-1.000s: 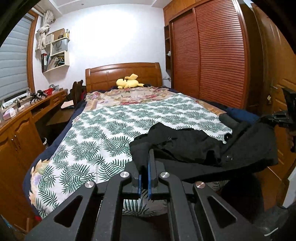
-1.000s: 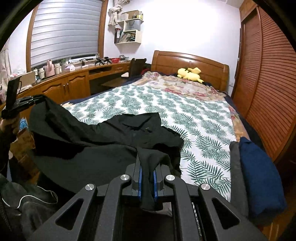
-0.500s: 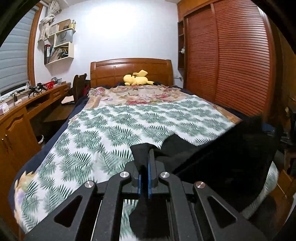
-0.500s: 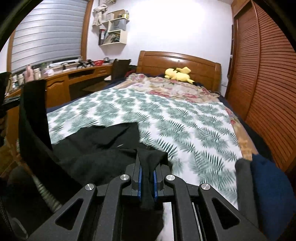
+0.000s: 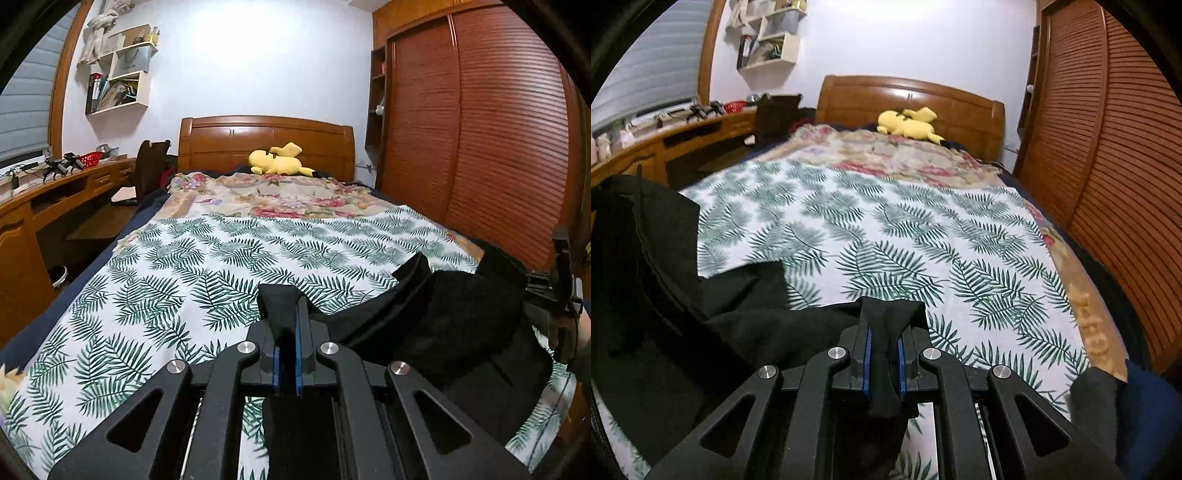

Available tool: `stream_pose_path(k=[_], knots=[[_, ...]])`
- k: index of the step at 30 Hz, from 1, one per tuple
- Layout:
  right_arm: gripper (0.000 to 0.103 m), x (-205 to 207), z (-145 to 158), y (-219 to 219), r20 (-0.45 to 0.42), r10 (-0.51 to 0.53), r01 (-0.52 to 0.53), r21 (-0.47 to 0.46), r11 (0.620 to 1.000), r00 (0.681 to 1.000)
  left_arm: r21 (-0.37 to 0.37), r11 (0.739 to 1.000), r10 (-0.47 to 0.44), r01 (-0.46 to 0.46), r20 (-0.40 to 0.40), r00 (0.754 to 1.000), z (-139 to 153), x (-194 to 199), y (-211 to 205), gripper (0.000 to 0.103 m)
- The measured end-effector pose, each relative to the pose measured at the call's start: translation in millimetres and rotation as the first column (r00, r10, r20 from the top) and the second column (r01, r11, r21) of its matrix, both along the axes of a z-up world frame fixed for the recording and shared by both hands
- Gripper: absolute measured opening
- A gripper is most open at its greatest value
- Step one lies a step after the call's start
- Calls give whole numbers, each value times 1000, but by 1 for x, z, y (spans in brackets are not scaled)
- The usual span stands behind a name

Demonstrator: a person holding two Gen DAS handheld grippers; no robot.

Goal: Fold large clothes

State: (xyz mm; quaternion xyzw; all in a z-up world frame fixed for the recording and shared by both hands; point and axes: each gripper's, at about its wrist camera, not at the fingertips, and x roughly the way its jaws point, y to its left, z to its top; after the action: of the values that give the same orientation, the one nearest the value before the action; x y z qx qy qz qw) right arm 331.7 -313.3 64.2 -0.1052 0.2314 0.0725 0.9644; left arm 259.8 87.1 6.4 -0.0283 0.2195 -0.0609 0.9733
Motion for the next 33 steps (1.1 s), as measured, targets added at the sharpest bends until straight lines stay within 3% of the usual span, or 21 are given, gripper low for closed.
stream_pose_path(k=[4, 8, 11, 13, 15, 17, 19, 27, 33], knots=[[9, 20, -9, 9, -31, -28, 28, -25, 999, 999, 70, 998, -10, 10, -7, 1000, -12, 9, -15, 5], [9, 34, -9, 11, -50, -41, 38, -47, 998, 998, 91, 995, -27, 28, -4, 1000, -17, 15, -23, 8], [11, 42, -11, 13, -78, -54, 50, -45, 998, 995, 62, 997, -39, 40, -19, 999, -18, 19, -21, 35], [19, 49, -9, 10, -104, -64, 63, -11, 998, 993, 32, 999, -43, 44, -21, 999, -18, 23, -17, 71], [34, 56, -7, 5, -151, -68, 73, 31, 997, 986, 10, 999, -49, 50, -22, 999, -19, 23, -14, 82], [54, 59, -1, -1, -142, -80, 90, 69, 994, 987, 9, 998, -59, 60, -43, 997, -22, 22, -15, 82], [59, 58, 7, -6, -122, -92, 104, 93, 990, 988, 14, 998, -62, 63, -53, 997, -25, 22, -18, 82], [60, 68, -10, -6, -215, -98, 118, 82, 990, 972, 8, 995, -97, 98, -101, 990, -38, 18, -28, 82], [60, 104, -36, -12, -332, -117, 146, 63, 987, 936, 34, 988, -146, 152, -134, 980, -49, 17, -48, 82]])
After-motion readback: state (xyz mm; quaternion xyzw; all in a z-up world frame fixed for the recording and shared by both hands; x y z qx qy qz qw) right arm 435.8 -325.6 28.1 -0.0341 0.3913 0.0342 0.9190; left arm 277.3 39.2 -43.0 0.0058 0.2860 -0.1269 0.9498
